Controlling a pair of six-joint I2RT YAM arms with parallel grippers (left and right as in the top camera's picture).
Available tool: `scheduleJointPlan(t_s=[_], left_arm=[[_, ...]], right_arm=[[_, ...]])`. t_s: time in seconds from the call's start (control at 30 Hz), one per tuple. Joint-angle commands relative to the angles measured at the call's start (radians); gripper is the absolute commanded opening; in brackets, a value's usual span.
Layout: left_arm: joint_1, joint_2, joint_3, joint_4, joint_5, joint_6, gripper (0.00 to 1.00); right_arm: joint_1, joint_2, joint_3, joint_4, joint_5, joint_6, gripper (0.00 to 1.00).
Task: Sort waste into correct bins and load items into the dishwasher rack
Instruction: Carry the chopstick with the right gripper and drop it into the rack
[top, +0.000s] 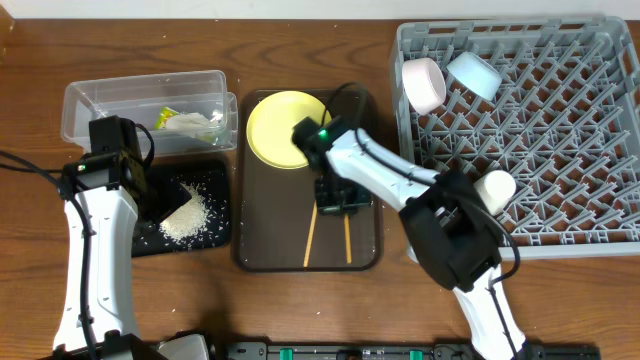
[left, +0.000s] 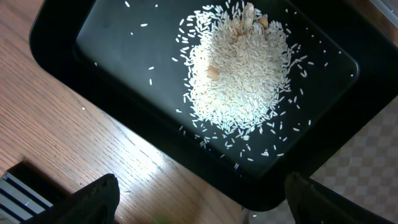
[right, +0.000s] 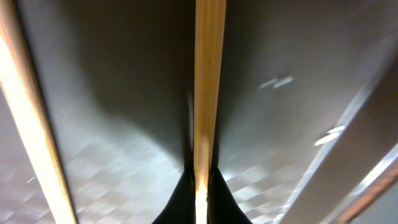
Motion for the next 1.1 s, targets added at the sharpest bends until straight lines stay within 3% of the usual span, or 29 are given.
scheduleJointPlan(t_s=[0.0,0.37,0.7,1.07], left_arm=[[0.004,-0.007,0.007,-0.005,-0.005,-0.003,0.88],[0.004,-0.007,0.007,-0.004,-0.005,-0.003,0.88],[0.004,-0.007,0.007,-0.004,-0.004,-0.003,0.88],[0.004,-0.007,0.007,-0.004,-0.005,-0.003,0.88]], right_arm=[[-0.06,-0.056,-0.02,0.002,0.053,-0.09,0.01],[-0.213,-0.386,-0.02,-0.013,0.053,-0.387,0.01],[-0.362,-0.43,-0.068,-0.062,0.052,-0.446,0.01],[-0.37,-0.43,-0.3,0.117,0.048,-0.445,0.04]])
